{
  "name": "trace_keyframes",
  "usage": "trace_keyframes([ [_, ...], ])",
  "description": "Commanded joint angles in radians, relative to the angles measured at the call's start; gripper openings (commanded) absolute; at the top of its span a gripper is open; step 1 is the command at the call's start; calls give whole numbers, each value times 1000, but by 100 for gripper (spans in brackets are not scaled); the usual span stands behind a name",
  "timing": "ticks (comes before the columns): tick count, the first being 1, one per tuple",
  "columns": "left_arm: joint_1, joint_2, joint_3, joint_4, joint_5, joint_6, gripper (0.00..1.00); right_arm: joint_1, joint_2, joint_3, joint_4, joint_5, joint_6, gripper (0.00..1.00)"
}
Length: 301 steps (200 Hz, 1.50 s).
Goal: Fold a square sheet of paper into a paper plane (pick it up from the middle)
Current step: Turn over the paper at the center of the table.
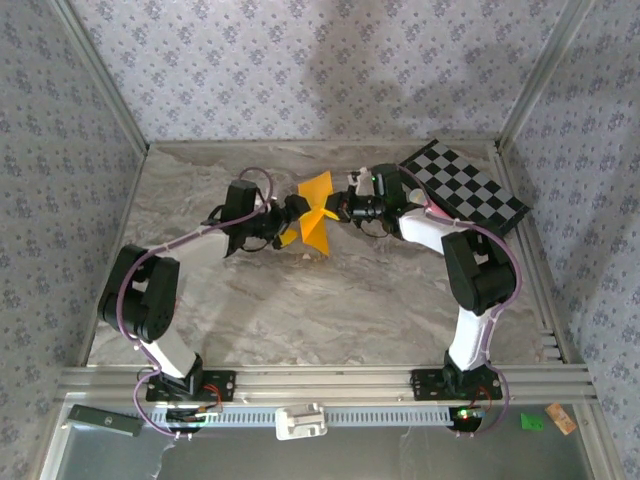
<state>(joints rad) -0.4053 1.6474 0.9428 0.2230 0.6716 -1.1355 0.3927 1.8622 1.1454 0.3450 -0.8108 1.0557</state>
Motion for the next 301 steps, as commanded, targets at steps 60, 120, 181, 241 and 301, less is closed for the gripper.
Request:
trace_keyframes([
  [60, -4, 30, 3, 291, 34, -172, 61, -27, -9, 31, 140, -108, 141, 7],
  [120, -6, 24, 7, 291, 5, -184, 31, -44, -12, 15, 149, -97, 148, 8],
  [181, -2, 8, 14, 202, -35, -133, 9, -78, -60, -25, 46, -54, 63, 27],
  [241, -18, -53, 283, -662, -325, 413, 6, -132, -215, 39, -550, 306, -374, 59],
  [301, -149, 106, 595, -1146, -999, 689, 7, -138, -321, 34, -651, 558, -479, 68],
])
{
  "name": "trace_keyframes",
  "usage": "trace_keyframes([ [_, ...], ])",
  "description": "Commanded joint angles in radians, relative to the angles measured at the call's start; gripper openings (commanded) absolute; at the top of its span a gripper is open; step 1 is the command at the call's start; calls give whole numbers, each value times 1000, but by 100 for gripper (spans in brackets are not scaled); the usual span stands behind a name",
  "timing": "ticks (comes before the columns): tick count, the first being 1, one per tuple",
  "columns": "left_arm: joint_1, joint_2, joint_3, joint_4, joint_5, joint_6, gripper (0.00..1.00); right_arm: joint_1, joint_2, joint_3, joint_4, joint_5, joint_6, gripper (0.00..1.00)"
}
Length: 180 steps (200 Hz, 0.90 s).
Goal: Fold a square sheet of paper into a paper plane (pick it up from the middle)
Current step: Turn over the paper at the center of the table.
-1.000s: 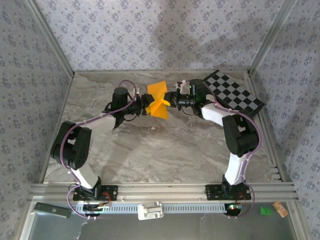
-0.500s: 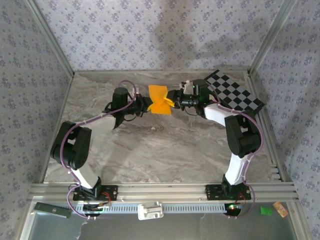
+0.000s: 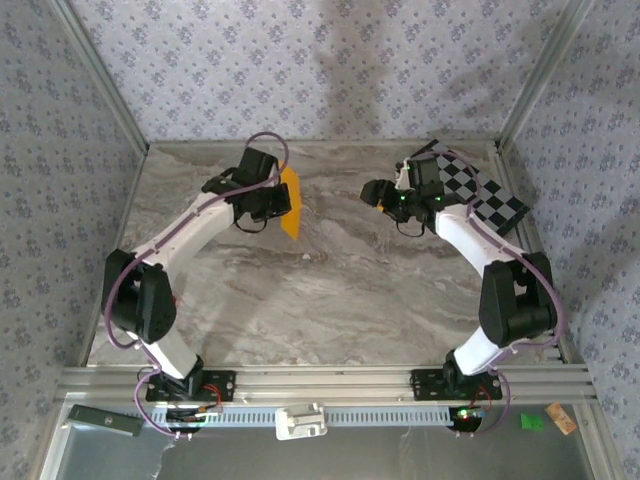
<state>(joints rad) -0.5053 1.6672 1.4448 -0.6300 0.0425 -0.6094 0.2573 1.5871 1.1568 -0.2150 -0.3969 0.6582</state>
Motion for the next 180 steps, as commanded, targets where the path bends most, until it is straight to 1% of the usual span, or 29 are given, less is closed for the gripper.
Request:
trace_keyframes([
  [1, -50, 91, 97, -300, -383, 164, 7, -2, -47, 23, -92, 147, -81, 68],
  [19, -84, 171, 183, -377, -570, 187, 7, -2, -62, 16, -104, 183, -80, 68],
  [31, -95, 222, 226, -404, -652, 182, 6, -2, -68, 9, -108, 205, -77, 69],
  [47, -102, 272, 257, -404, -677, 173, 6, -3, -71, 4, -115, 221, -75, 68],
  [67, -120, 327, 275, -374, -650, 151, 6, -5, -69, -1, -119, 234, -69, 68],
  [76, -124, 352, 281, -366, -620, 126, 7, -6, -70, -3, -122, 242, -66, 68],
  [88, -126, 383, 289, -355, -539, 86, 8, -6, -68, 10, -153, 271, -64, 66],
  [103, -130, 411, 286, -327, -474, 50, 9, -2, -71, 27, -188, 302, -62, 66],
  [126, -137, 434, 285, -278, -367, 26, 15, 12, -80, 27, -191, 319, -44, 65],
  [128, -137, 434, 285, -271, -344, 26, 15, 13, -80, 52, -191, 319, -42, 65],
  [146, -134, 430, 269, -202, -208, 10, 23, 25, -79, 62, -197, 328, -37, 65],
  [156, -129, 424, 252, -160, -125, -5, 28, 31, -77, 63, -198, 334, -3, 65],
  [180, -92, 384, 175, -30, 70, -39, 40, 49, -65, 63, -205, 354, 46, 65],
])
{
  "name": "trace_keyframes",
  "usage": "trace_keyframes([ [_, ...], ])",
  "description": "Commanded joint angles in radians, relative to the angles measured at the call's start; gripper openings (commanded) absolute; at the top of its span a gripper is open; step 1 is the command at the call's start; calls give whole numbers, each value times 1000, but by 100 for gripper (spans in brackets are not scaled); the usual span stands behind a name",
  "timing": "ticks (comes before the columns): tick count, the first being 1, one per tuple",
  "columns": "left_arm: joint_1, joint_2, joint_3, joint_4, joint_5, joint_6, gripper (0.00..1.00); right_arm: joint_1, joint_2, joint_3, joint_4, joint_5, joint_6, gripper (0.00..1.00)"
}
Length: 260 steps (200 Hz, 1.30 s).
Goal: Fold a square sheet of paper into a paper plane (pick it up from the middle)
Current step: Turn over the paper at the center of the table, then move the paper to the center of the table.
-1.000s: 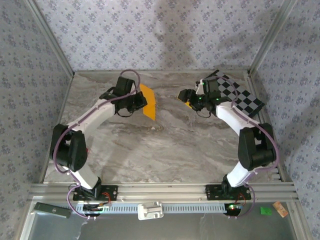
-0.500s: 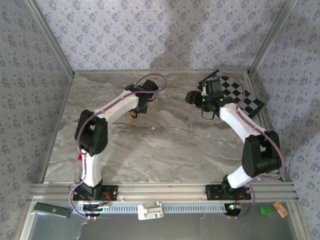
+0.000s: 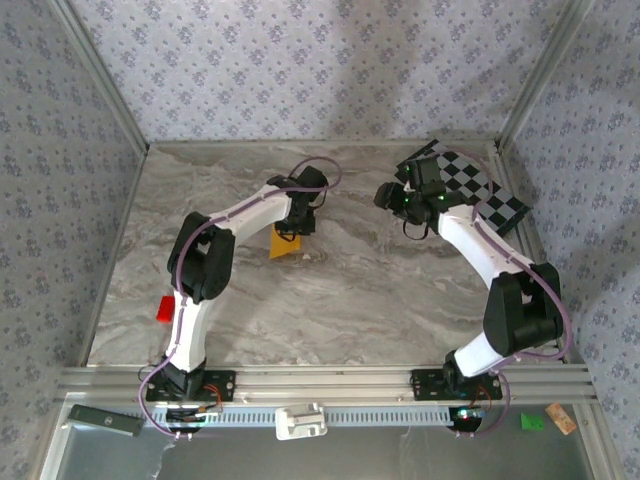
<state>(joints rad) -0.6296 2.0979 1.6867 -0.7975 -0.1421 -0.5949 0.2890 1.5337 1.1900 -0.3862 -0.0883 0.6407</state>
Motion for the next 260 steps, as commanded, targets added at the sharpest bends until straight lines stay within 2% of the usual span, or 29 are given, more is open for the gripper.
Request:
trace_keyframes([
  [1, 35, -50, -71, 145, 261, -56, 41, 18, -11, 30, -33, 44, 67, 65],
  [33, 127, -176, -226, 320, 456, -113, 53, 75, 49, 37, -23, 25, 138, 64],
  [53, 196, -261, -312, 379, 520, -139, 58, 154, 115, 62, 3, 5, 165, 62],
  [92, 361, -397, -481, 387, 521, -149, 66, 317, 329, 214, 20, -78, 172, 54],
  [133, 499, -477, -606, 359, 512, -113, 77, 377, 544, 409, -5, -179, 156, 51],
  [171, 535, -521, -645, 333, 485, -54, 90, 393, 660, 532, -53, -233, 137, 51],
  [184, 537, -523, -645, 331, 482, -44, 100, 394, 684, 550, -73, -231, 130, 51],
  [229, 538, -513, -633, 341, 511, -41, 100, 388, 752, 589, -159, -229, 90, 51],
  [260, 537, -500, -633, 353, 575, -58, 98, 379, 747, 553, -205, -227, 47, 50],
])
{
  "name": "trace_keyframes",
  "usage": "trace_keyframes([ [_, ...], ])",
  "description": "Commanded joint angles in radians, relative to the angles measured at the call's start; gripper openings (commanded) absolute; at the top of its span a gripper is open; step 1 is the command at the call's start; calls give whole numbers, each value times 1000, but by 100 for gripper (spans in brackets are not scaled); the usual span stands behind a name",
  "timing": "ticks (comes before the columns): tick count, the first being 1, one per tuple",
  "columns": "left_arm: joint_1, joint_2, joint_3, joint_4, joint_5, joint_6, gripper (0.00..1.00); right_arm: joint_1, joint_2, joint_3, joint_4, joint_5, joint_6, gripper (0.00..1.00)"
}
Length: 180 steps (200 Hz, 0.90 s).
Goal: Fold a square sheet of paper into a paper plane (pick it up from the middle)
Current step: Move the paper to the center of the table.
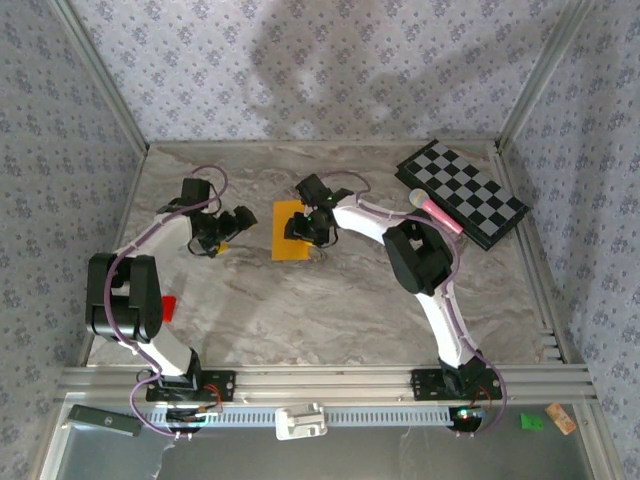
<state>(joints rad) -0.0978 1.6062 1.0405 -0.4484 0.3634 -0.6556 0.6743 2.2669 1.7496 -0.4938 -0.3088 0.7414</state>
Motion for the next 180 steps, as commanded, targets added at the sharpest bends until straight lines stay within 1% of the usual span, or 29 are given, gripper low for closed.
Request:
trace_keyframes([
  [1, 5, -8, 13, 5, 72, 2, 98, -7, 12, -11, -98, -6, -56, 50],
  [22, -3, -7, -2, 16, 120, -17, 98, -17, -44, -103, -94, -4, -80, 49],
  [43, -29, -16, -23, 23, 158, -35, 98, -26, -155, -267, -37, -8, -105, 49],
  [47, -37, -18, -28, 22, 160, -41, 98, -27, -178, -293, -35, -3, -140, 50],
  [59, -63, -22, -43, 22, 173, -59, 98, -34, -234, -357, -26, 9, -152, 51],
  [77, -109, -29, -65, 36, 179, -96, 99, -55, -284, -405, 21, -36, -142, 51],
  [93, -155, -31, -83, 64, 186, -145, 99, -69, -319, -416, 101, -82, -121, 50],
  [104, -185, -31, -95, 89, 187, -181, 99, -73, -337, -405, 130, -78, -109, 50],
  [127, -241, -37, -121, 139, 174, -256, 99, -80, -323, -374, 129, -37, -97, 50],
  [143, -270, -35, -138, 178, 164, -308, 98, -88, -275, -345, 102, -45, -96, 48],
  [180, -308, -6, -160, 219, 176, -366, 88, -91, -229, -348, 105, -46, -86, 47],
])
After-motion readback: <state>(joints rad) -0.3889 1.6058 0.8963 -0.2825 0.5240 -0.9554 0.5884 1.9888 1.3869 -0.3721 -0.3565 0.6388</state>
